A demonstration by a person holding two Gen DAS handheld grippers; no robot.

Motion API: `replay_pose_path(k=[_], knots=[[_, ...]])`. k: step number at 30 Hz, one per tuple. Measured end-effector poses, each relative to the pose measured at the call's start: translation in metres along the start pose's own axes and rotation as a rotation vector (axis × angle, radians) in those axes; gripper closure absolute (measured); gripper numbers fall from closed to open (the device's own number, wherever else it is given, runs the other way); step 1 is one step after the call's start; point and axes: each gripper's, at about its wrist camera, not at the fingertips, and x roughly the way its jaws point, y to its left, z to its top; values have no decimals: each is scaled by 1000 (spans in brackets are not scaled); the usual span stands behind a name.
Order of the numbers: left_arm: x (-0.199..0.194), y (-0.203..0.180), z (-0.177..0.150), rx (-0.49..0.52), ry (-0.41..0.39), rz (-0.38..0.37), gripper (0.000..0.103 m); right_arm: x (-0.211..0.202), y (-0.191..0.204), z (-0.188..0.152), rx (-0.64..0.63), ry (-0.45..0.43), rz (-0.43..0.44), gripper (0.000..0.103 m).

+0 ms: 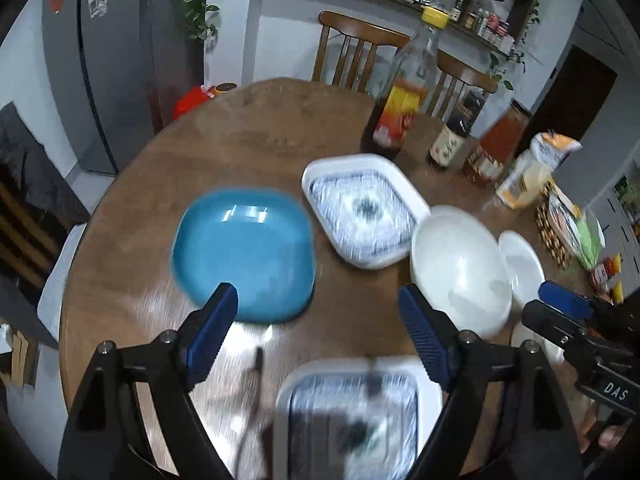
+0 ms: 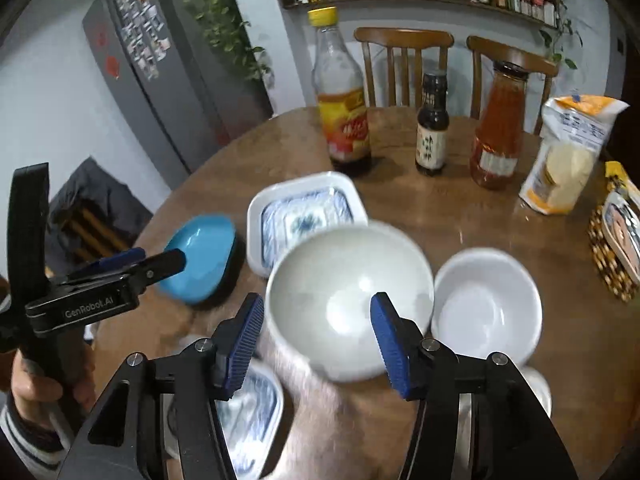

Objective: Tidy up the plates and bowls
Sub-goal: 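Lift the large patterned plate with the left tool and carry it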

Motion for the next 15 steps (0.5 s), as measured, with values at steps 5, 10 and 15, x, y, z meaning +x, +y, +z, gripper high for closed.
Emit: replay_pose_path(k=[5,10,15], knots=[[39,5,51,-69,54,-23,20,51,-16,51,15,93,18,46],[88,8,88,-99,141,19,22,102,-28,79,22,193,20,47],[131,19,99,-121,268,3,34,155,-43,94,29,291,-15,47]])
